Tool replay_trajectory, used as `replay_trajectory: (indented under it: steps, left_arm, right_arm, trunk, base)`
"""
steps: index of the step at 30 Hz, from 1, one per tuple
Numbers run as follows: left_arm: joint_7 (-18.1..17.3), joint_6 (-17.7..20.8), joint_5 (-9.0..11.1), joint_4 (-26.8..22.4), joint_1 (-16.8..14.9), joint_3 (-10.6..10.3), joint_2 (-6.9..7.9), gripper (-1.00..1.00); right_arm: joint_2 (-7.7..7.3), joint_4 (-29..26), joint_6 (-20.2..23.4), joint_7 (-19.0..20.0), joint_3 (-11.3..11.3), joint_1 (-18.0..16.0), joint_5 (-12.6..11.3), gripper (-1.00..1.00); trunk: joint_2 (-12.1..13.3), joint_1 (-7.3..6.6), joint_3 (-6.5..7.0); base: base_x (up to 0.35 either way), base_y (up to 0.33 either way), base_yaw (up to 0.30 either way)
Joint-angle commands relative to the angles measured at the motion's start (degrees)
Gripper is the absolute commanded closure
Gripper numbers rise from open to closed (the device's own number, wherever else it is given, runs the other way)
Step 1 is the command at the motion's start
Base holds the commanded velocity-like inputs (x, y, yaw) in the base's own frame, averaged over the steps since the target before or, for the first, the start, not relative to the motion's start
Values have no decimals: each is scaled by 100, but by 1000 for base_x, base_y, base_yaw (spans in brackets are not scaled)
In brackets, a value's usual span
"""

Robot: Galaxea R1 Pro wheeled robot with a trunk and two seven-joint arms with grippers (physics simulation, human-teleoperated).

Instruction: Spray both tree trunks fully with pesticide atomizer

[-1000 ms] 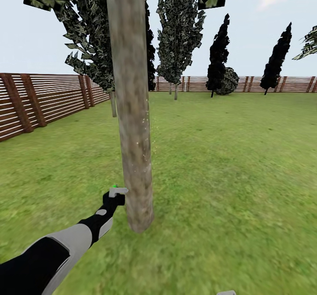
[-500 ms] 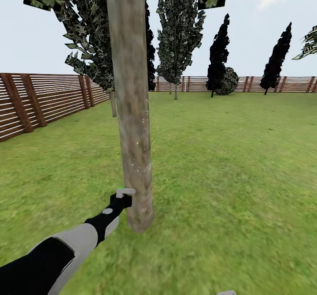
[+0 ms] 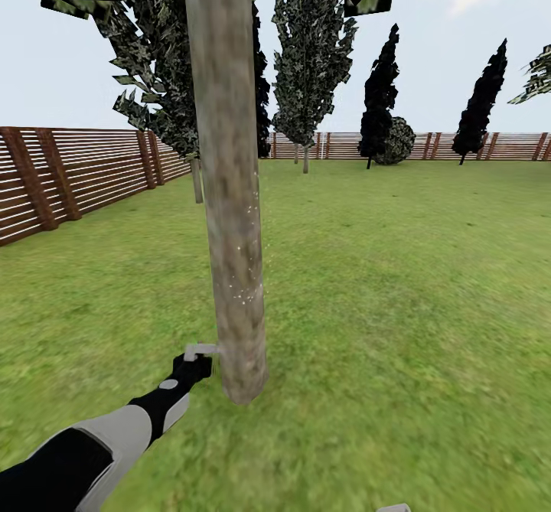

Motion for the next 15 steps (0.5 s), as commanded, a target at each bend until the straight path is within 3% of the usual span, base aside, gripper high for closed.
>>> replay_trajectory:
  steps: [1, 5, 9, 15]
  left_arm:
    - [4, 1, -9, -2, 0, -11, 23, 100]
    - [3, 0, -8, -3, 1, -7, 146, 100]
    - [-10, -6, -1, -3, 0, -27, 128, 100]
    - [-40, -7, -15, -3, 0, -46, -375, 100]
  right_arm:
    - [0, 0, -2, 0, 0, 2, 0, -100]
    - [0, 0, -1, 0, 0, 2, 0, -100]
    - [0, 0, 0, 0, 0, -1, 0, -100]
    - [0, 0, -1, 0, 0, 1, 0, -100]
  trunk:
    - [0, 0, 0]
    - [0, 0, 0]
    - [0, 0, 0]
    - [0, 0, 0]
  base:
    - [0, 0, 0]
    - [0, 0, 0]
    - [0, 0, 0]
    - [0, 0, 0]
